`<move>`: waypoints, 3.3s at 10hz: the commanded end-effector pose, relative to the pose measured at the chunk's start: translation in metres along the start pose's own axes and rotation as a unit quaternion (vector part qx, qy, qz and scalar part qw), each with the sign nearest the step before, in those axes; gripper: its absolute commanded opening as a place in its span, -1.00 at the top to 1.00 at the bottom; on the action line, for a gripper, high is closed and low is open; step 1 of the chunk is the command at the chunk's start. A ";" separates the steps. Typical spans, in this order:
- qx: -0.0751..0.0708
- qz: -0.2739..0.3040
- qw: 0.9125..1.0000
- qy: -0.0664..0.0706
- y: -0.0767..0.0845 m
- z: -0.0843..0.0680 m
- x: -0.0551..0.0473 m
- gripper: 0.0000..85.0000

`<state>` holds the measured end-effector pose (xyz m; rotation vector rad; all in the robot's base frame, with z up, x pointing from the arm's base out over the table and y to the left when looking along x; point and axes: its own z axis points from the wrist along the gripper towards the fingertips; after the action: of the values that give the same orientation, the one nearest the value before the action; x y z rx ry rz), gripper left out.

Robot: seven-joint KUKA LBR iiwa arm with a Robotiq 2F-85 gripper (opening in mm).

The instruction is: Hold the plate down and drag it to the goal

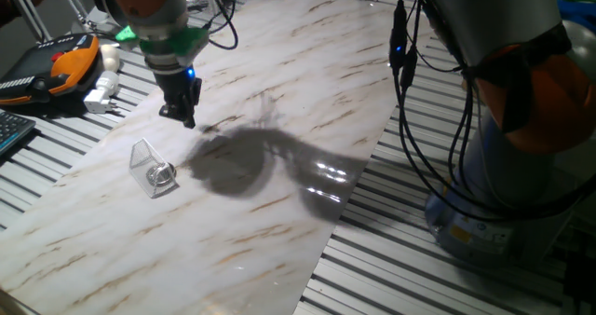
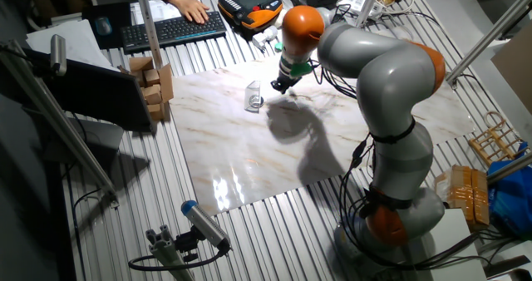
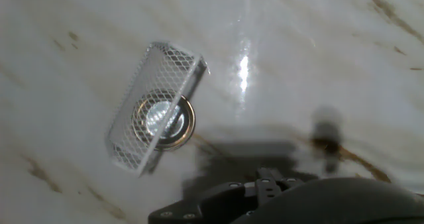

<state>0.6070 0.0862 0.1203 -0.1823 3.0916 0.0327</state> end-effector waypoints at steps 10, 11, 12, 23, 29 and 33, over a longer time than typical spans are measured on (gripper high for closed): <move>0.012 0.018 0.999 -0.030 -0.014 -0.034 0.008 1.00; 0.013 0.017 0.999 -0.030 -0.014 -0.034 0.008 1.00; 0.013 0.017 0.999 -0.031 -0.013 -0.034 0.008 1.00; 0.019 0.010 0.999 -0.033 -0.013 -0.030 0.004 1.00; 0.022 0.015 0.999 -0.030 -0.010 -0.030 0.002 1.00; 0.030 0.022 0.999 -0.027 -0.005 -0.033 -0.002 1.00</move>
<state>0.6081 0.0810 0.1526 -0.1125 3.0413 -0.0415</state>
